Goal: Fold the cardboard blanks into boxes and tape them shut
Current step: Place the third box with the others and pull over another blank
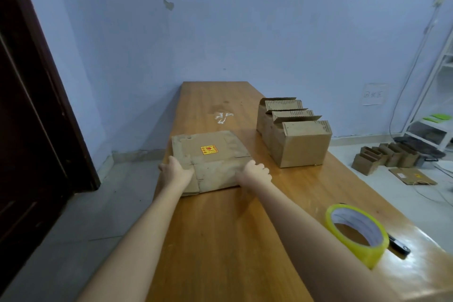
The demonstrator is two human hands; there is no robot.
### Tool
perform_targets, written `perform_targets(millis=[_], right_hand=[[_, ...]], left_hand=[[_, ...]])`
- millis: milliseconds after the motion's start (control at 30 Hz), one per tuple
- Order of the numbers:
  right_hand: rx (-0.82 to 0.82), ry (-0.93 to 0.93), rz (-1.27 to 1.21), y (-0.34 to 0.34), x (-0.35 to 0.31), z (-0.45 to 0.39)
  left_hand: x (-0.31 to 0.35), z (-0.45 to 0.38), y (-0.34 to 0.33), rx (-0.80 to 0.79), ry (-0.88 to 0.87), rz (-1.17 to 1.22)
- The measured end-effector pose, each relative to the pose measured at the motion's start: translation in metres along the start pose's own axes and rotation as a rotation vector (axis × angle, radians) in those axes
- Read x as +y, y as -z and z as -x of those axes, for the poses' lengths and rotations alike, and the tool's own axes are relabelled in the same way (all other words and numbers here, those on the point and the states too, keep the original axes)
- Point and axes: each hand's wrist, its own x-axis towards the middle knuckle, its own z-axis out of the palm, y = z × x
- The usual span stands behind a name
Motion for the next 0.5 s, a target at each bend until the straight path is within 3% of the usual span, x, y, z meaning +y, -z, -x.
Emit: perform_targets(millis=[167,333,500], right_hand=[[-0.027,0.012,-0.151,0.010,0.012,0.005],[0.187,-0.077,-0.373,0.011,0.009,0.024],[0.274,-0.254,-0.754,0.015,-0.010,0.049]], left_hand=[[0.009,0.001,0.002,-0.091,0.191,0.451],[0.014,0.017,0.000,-0.103,0.279,0.754],[0.018,0.045,0.003,-0.118,0.352,0.997]])
